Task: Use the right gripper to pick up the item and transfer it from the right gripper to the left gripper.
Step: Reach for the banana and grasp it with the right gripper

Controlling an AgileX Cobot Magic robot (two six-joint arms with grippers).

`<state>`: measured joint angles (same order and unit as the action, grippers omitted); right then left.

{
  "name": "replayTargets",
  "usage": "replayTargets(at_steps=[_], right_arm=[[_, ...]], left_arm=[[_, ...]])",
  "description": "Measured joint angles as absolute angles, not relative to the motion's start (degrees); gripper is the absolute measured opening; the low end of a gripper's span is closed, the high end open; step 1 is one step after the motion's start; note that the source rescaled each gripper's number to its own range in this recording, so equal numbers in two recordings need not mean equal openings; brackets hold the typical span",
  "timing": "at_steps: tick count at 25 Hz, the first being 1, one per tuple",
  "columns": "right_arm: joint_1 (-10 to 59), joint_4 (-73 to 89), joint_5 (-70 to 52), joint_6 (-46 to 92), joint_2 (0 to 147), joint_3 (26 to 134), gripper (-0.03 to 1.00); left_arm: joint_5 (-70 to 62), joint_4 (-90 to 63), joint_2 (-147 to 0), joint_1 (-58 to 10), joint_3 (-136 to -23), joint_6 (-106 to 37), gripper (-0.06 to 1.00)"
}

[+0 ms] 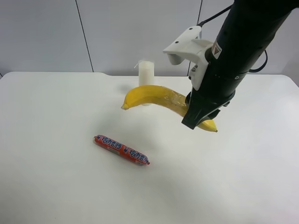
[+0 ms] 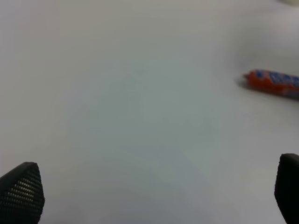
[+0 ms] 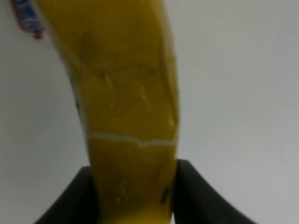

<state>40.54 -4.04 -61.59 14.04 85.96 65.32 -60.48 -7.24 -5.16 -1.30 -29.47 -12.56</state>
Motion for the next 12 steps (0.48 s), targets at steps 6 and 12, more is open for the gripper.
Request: replayTargets(at_steps=[6, 12], right_arm=[[41.9, -3.2, -61.6, 16.2, 86.0, 65.4, 0.0], [41.9, -0.6, -61.6, 18.5, 86.0, 65.4, 0.0]], left_arm=[[-60.5, -13.4, -13.7, -5.7, -29.9, -21.5, 1.0], [-60.7, -12.5, -20.8, -15.5, -32.0, -25.0, 1.0]])
